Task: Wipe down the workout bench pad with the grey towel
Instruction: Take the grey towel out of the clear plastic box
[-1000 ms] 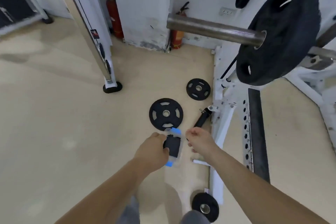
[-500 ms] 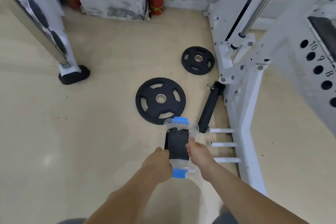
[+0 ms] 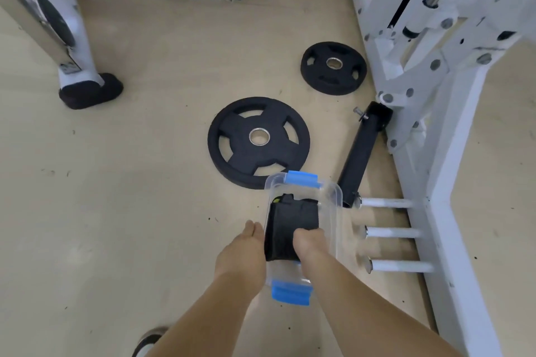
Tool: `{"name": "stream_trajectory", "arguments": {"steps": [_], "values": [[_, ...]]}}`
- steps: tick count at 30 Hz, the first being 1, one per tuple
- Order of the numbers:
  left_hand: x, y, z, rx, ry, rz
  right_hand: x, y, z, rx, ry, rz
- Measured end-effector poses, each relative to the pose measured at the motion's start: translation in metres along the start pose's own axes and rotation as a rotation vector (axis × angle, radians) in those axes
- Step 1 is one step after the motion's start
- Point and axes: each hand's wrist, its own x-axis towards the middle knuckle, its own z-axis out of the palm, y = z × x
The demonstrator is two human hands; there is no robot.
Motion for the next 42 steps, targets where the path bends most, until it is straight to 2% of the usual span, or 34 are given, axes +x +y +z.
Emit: {"name": "stream_trajectory", "arguments": {"steps": [4,7,10,13,17,20,23,25,30,33,37,42], "values": [[-0.008,-0.019,0.008,-0.069,-0.055,-0.003,0.001,0.000,0.007,-0.145,0.022,-0.003],[-0.005,-0.023,0.008,-0.078,-0.074,0.008,0.010,0.003,0.016,-0.144,-0.001,-0.020],[-0.001,-0.022,0.004,-0.090,-0.126,-0.014,0.010,0.001,0.018,0.078,-0.084,-0.001],[0.002,-0.020,0.001,-0.130,-0.151,-0.041,-0.012,-0.011,0.011,0.196,-0.148,-0.014],[-0.006,0.002,-0.014,-0.211,-0.078,-0.049,-0.050,-0.033,-0.014,0.333,-0.175,0.014],[-0.039,0.030,-0.049,-0.257,0.042,0.082,-0.095,-0.051,-0.065,0.485,-0.191,-0.040],[-0.089,0.064,-0.098,-0.473,0.111,0.112,-0.171,-0.068,-0.135,0.632,-0.222,-0.084],[-0.134,0.094,-0.136,-0.594,0.167,0.130,-0.232,-0.080,-0.185,0.718,-0.280,-0.112],[-0.274,0.193,-0.245,-0.686,0.312,0.257,-0.393,-0.098,-0.318,0.855,-0.425,-0.173],[-0.372,0.252,-0.302,-0.842,0.225,0.265,-0.493,-0.099,-0.399,0.918,-0.439,-0.184],[-0.499,0.315,-0.354,-0.957,0.074,0.243,-0.611,-0.078,-0.492,0.816,-0.403,-0.270],[-0.603,0.362,-0.373,-1.019,-0.253,0.301,-0.716,-0.023,-0.574,0.842,-0.270,-0.243]]}}
